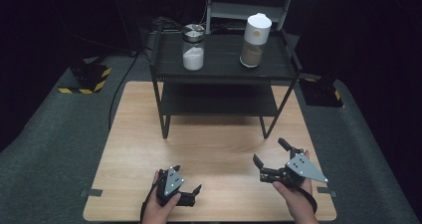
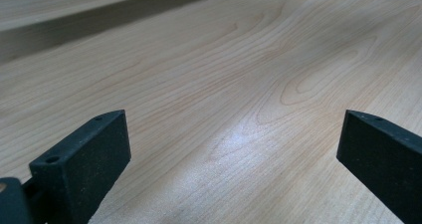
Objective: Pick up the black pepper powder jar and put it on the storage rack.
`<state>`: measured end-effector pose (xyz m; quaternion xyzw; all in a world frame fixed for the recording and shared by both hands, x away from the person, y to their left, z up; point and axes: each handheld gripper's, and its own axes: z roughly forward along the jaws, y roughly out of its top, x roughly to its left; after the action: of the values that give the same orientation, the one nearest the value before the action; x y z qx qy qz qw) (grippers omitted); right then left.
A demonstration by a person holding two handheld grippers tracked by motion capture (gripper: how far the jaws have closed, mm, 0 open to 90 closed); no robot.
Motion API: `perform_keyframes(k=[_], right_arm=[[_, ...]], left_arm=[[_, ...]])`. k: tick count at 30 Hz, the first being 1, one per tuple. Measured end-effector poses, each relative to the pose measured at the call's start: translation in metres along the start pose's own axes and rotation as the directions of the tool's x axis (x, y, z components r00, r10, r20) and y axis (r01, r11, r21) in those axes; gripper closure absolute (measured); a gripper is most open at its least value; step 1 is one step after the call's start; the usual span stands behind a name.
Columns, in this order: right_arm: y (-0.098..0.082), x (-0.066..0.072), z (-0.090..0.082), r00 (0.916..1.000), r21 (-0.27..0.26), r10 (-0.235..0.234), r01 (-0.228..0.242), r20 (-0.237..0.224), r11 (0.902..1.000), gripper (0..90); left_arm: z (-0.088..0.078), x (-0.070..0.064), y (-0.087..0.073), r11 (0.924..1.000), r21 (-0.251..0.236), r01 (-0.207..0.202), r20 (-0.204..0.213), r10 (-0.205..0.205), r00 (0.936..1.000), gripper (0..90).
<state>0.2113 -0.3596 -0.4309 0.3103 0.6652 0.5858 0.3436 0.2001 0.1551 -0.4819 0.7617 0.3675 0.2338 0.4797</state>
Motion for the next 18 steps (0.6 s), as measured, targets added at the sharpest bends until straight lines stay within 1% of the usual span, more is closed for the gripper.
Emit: perform_keyframes(k=[4,10,11,12,16,18], right_arm=[[-0.014,0.002,-0.004,0.9998,0.028,0.019,-0.019,-0.006,0.9994,0.2],[-0.025,0.005,-0.005,1.0000,0.082,0.003,-0.003,0.004,0.9966,0.2],[-0.027,0.005,-0.005,1.0000,0.090,0.008,-0.008,0.003,0.9959,0.2],[-0.029,0.006,-0.005,0.9999,0.101,0.014,-0.014,0.004,0.9948,0.2],[-0.035,0.010,-0.007,0.9999,0.138,0.004,-0.006,0.011,0.9904,0.2],[-0.038,0.011,-0.007,0.9999,0.161,-0.012,0.010,0.012,0.9869,0.3]], left_arm=[[0.001,0.000,0.001,1.0000,0.003,-0.007,0.006,0.007,1.0000,0.6],[0.001,0.000,0.001,1.0000,0.001,-0.007,0.006,0.007,1.0000,0.6],[0.001,0.000,0.001,1.0000,0.002,-0.010,0.006,0.010,0.9999,0.6],[0.001,0.000,0.001,0.9999,0.002,-0.012,0.006,0.012,0.9999,0.6],[0.000,0.000,0.000,0.9999,-0.002,-0.012,0.007,0.012,0.9999,0.6],[0.000,0.000,-0.001,0.9998,-0.009,-0.017,0.009,0.017,0.9998,0.6]])
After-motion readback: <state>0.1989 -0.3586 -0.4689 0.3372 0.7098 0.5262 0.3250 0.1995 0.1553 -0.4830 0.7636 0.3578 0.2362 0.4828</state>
